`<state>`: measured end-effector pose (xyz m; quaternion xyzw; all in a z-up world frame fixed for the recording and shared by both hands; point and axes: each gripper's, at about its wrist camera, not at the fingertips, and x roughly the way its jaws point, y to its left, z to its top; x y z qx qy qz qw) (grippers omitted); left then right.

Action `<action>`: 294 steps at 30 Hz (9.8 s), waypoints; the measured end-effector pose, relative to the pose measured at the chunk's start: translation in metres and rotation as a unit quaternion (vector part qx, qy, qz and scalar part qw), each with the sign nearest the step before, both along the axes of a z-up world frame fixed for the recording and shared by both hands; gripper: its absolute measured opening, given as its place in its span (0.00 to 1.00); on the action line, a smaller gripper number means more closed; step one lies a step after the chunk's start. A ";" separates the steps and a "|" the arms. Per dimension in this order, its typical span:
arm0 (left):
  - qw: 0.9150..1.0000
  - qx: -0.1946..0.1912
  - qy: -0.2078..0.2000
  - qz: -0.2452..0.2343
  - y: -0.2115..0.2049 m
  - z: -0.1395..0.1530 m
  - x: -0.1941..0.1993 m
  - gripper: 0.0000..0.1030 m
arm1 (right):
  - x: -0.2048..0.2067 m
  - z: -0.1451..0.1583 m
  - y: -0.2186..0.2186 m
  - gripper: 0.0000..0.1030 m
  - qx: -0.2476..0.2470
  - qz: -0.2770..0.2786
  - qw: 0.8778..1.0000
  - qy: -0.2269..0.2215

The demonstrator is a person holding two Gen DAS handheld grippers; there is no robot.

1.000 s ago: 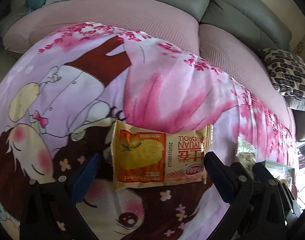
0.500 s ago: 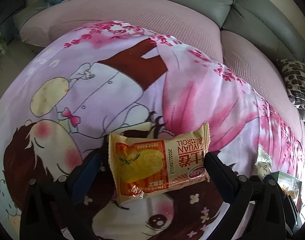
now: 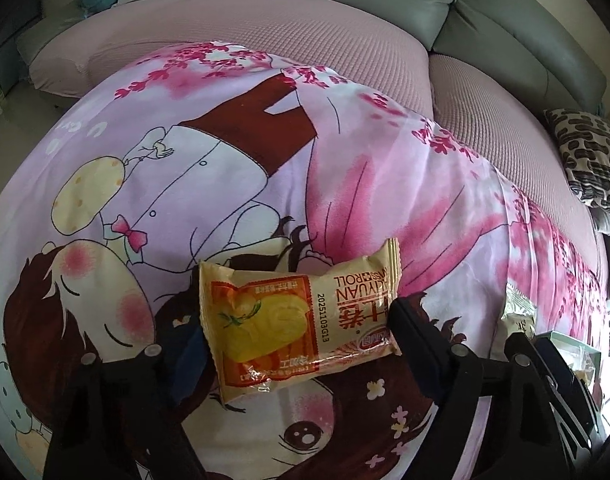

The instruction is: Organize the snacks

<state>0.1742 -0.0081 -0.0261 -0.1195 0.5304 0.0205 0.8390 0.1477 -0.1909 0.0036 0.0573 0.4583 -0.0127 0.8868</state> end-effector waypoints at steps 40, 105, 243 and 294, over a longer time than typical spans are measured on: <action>1.000 -0.026 0.005 0.003 0.006 0.000 0.000 0.82 | 0.010 -0.019 0.025 0.63 -0.030 0.005 0.999 0.009; 0.973 -0.037 -0.151 -0.170 -0.109 0.131 -0.078 0.65 | -0.153 0.095 -0.117 0.53 0.005 -0.173 0.977 -0.124; 0.976 0.153 -0.106 -0.114 -0.079 0.097 -0.196 1.00 | -0.249 0.063 -0.089 1.00 -0.041 -0.124 0.989 -0.074; 0.978 0.167 -0.050 -0.117 -0.077 0.079 -0.194 1.00 | -0.250 0.058 -0.098 1.00 -0.041 -0.135 0.988 -0.058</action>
